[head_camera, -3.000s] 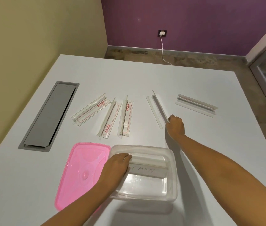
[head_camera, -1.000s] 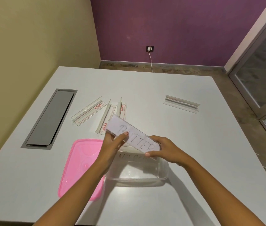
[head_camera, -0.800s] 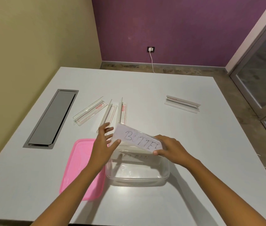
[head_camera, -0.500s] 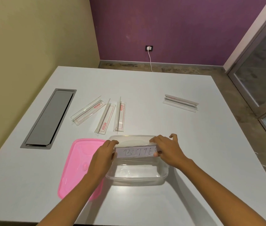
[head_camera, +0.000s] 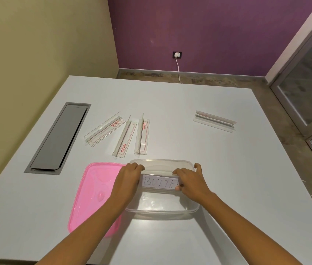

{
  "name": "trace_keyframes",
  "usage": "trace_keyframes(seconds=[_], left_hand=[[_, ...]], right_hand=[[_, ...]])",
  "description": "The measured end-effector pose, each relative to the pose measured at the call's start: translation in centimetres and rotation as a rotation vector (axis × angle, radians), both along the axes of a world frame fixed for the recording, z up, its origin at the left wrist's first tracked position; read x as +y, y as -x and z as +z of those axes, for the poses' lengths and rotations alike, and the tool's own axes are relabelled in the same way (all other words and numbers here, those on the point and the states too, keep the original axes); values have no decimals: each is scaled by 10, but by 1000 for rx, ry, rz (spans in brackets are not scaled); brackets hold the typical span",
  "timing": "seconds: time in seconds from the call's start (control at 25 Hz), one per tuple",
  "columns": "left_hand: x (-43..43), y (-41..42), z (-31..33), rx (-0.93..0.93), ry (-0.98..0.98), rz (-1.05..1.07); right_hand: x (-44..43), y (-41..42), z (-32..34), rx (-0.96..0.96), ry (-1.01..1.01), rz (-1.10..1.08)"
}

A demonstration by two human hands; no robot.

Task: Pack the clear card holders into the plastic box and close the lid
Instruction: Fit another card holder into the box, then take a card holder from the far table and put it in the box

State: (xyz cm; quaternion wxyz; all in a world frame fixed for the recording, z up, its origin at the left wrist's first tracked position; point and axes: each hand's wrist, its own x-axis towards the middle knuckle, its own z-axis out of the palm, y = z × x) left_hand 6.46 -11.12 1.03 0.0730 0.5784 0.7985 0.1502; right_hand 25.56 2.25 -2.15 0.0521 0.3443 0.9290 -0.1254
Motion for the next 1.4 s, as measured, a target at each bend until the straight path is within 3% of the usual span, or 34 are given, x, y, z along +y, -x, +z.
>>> trace_keyframes(seconds=[0.28, 0.52, 0.64, 1.12, 1.4], left_hand=[[12, -5, -16, -16, 111, -92], [19, -7, -19, -100, 130, -126], [24, -4, -19, -122, 152, -131], [45, 13, -26, -179, 339, -248], [43, 13, -29, -203, 323, -254]], right_hand=[[-3, -3, 2, -62, -29, 20], [18, -6, 19, 353, -193, -105], [56, 0, 28, 382, -165, -216], [270, 24, 8, 122, -13, -607], [288, 11, -20, -170, -308, -388]])
